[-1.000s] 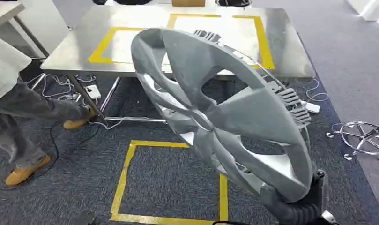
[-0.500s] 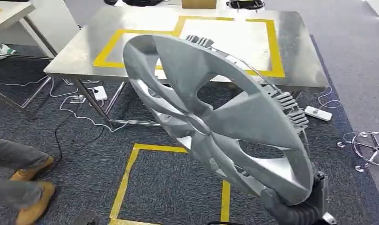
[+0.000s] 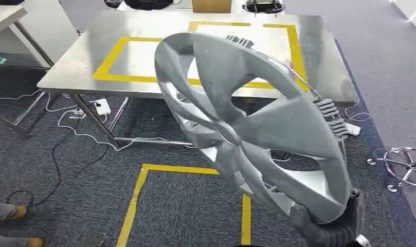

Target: Take the parts from the cabinet and place them on the table.

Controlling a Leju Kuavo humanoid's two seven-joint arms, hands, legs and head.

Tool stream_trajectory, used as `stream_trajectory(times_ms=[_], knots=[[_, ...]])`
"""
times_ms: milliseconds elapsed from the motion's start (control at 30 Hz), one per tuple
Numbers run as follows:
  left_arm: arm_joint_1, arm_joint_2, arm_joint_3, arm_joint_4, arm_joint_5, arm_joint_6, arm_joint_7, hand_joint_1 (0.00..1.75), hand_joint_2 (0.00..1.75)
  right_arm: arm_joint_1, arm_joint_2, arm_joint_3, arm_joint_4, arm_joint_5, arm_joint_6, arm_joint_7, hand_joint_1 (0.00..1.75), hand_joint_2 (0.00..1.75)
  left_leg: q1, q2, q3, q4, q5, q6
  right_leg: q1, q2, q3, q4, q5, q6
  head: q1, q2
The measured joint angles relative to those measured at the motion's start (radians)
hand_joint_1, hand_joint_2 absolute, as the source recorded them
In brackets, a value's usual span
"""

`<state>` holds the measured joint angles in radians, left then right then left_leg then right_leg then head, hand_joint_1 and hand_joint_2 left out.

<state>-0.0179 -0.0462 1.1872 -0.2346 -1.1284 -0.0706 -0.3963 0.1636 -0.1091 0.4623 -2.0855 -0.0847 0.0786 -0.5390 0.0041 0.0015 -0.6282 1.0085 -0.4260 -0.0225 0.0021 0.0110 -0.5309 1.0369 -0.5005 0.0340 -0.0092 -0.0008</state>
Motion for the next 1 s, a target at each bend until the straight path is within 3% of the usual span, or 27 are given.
stream_trajectory(times_ms=[67,100,167,200,233,267,367,400,433,467,500,567,600,700,733,767,867,900,933,967,1000], knots=[[0.001,-0.002,0.000,0.000,0.000,0.000,0.000,0.00,0.00,0.001,-0.001,0.001,-0.002,0.000,0.000,0.000,1.75,1.75,0.006,-0.002,0.019,-0.001,-0.004,0.013,-0.001,-0.002,-0.003,0.020,-0.025,0.013,0.003,0.000],[0.000,-0.002,0.000,0.000,0.000,0.000,0.000,0.00,0.00,0.000,-0.001,0.001,-0.003,0.000,0.002,0.000,1.75,1.75,0.006,-0.002,0.025,-0.001,-0.009,0.018,-0.002,-0.003,-0.031,0.072,-0.049,0.016,0.008,0.000],[0.000,-0.001,0.001,0.000,0.000,0.000,0.000,0.00,0.00,0.002,-0.002,0.001,-0.003,0.002,0.003,-0.003,1.75,1.75,0.005,-0.002,0.034,-0.001,-0.021,0.021,-0.004,-0.003,-0.130,0.242,-0.120,0.022,0.009,0.000],[0.000,-0.001,0.002,0.000,0.000,0.000,0.000,0.00,0.00,0.005,-0.003,0.001,-0.003,0.002,0.004,-0.003,1.75,1.75,0.005,-0.002,0.042,-0.001,-0.027,0.020,-0.004,-0.003,-0.169,0.299,-0.133,0.025,0.008,0.000],[0.001,-0.001,0.003,0.000,0.000,0.000,0.000,0.00,0.00,0.008,-0.004,0.001,-0.003,0.002,0.004,-0.003,1.75,1.75,0.005,-0.002,0.051,-0.001,-0.033,0.021,-0.004,-0.003,-0.185,0.307,-0.120,0.026,0.009,0.000],[0.002,-0.002,0.004,0.000,0.000,0.000,0.000,0.00,0.00,0.010,-0.005,0.001,-0.003,0.002,0.004,-0.003,1.75,1.75,0.005,-0.003,0.062,-0.001,-0.041,0.020,-0.004,-0.003,-0.180,0.275,-0.083,0.026,0.008,0.000],[0.002,-0.004,0.004,0.000,0.000,0.000,0.000,0.00,0.00,0.011,-0.006,0.001,-0.004,0.002,0.005,-0.003,1.75,1.75,0.006,-0.005,0.097,-0.002,-0.066,0.012,-0.004,-0.004,-0.097,0.032,0.087,0.015,0.010,0.000],[0.000,-0.004,0.006,0.000,0.000,0.000,0.000,0.00,0.00,0.010,-0.006,0.001,-0.003,0.002,0.005,-0.003,1.75,1.75,0.003,-0.006,0.102,-0.001,-0.070,0.006,0.001,-0.006,-0.093,0.018,0.054,0.012,0.008,0.000],[-0.002,-0.003,0.006,0.000,0.000,0.000,0.000,0.00,0.00,0.010,-0.007,0.001,-0.004,0.003,0.006,-0.005,1.75,1.75,0.003,-0.006,0.098,-0.003,-0.073,0.000,0.004,-0.006,-0.090,0.012,0.042,-0.002,0.009,0.000],[0.000,-0.003,0.006,0.000,0.000,0.000,0.000,0.00,0.00,0.013,-0.007,0.001,-0.006,0.005,0.007,-0.005,1.75,1.75,0.003,-0.005,0.099,-0.007,-0.075,-0.007,0.005,-0.005,-0.088,0.010,0.058,-0.010,0.005,0.000],[0.001,-0.004,0.006,0.000,-0.002,0.000,0.000,0.00,0.00,0.015,-0.007,0.001,-0.006,0.009,0.008,-0.004,1.75,1.75,0.003,-0.004,0.105,0.003,-0.068,-0.014,0.005,-0.003,-0.088,0.007,0.057,-0.015,0.006,0.000],[-0.002,-0.004,0.006,0.000,-0.003,0.000,0.000,0.00,0.00,0.017,-0.008,-0.001,-0.007,0.015,0.008,-0.004,1.75,1.75,0.003,-0.004,0.104,0.022,-0.079,-0.020,-0.002,-0.002,-0.063,-0.003,0.053,-0.028,0.004,0.000],[-0.004,-0.007,0.006,0.000,-0.003,0.000,0.000,0.00,0.00,0.016,-0.008,-0.003,-0.009,0.016,0.007,-0.004,1.75,1.75,0.003,-0.003,0.084,0.062,-0.100,-0.026,-0.002,-0.004,-0.057,-0.005,0.049,-0.033,-0.001,0.000],[-0.002,-0.008,0.007,0.000,-0.002,0.000,0.000,0.00,0.00,0.018,-0.008,-0.005,-0.010,0.018,0.008,-0.006,1.75,1.75,0.005,-0.003,-0.045,0.267,-0.191,-0.031,-0.002,-0.002,-0.048,-0.005,0.038,-0.040,-0.001,0.000],[0.000,-0.009,0.007,0.000,-0.003,0.000,0.000,0.00,0.00,0.021,-0.008,-0.005,-0.010,0.019,0.008,-0.004,1.75,1.75,0.005,-0.003,-0.072,0.293,-0.187,-0.031,-0.002,0.000,-0.043,-0.005,0.032,-0.039,-0.002,0.000],[0.001,-0.008,0.007,0.000,-0.003,0.000,0.000,0.00,0.00,0.027,-0.009,-0.006,-0.009,0.019,0.008,-0.003,1.75,1.75,0.006,-0.003,-0.078,0.276,-0.155,-0.032,-0.003,0.000,-0.034,-0.005,0.025,-0.037,-0.002,0.000],[0.001,-0.008,0.007,0.000,-0.003,0.000,0.000,0.00,0.00,0.030,-0.009,-0.006,-0.010,0.020,0.006,-0.003,1.75,1.75,0.006,-0.003,-0.011,0.073,0.013,-0.035,-0.007,0.001,0.002,-0.005,0.001,-0.026,-0.002,0.000],[0.003,-0.010,0.008,0.000,-0.003,0.000,0.000,0.00,0.00,0.029,-0.009,-0.007,-0.010,0.020,0.006,-0.004,1.75,1.75,0.004,-0.003,0.001,0.040,0.007,-0.032,-0.004,0.001,0.013,-0.002,-0.007,-0.019,-0.002,0.000],[0.001,-0.010,0.008,0.000,-0.003,0.000,0.000,0.00,0.00,0.029,-0.009,-0.007,-0.011,0.020,0.005,-0.005,1.75,1.75,0.001,-0.001,0.012,0.005,-0.029,-0.021,0.001,0.000,0.004,0.000,-0.012,-0.012,-0.009,0.000],[0.002,-0.010,0.008,0.000,-0.003,0.000,0.000,0.00,0.00,0.029,-0.009,-0.007,-0.013,0.019,0.002,-0.004,1.75,1.75,0.002,-0.003,0.009,0.011,-0.010,-0.011,0.002,0.000,0.002,-0.007,-0.018,-0.007,-0.005,0.000],[0.004,-0.010,0.008,0.000,-0.003,0.000,0.000,0.00,0.00,0.030,-0.009,-0.007,-0.014,0.021,0.002,-0.004,1.75,1.75,0.003,-0.004,0.010,0.010,-0.014,-0.004,0.002,0.000,0.014,0.003,-0.016,0.000,-0.004,0.000]])
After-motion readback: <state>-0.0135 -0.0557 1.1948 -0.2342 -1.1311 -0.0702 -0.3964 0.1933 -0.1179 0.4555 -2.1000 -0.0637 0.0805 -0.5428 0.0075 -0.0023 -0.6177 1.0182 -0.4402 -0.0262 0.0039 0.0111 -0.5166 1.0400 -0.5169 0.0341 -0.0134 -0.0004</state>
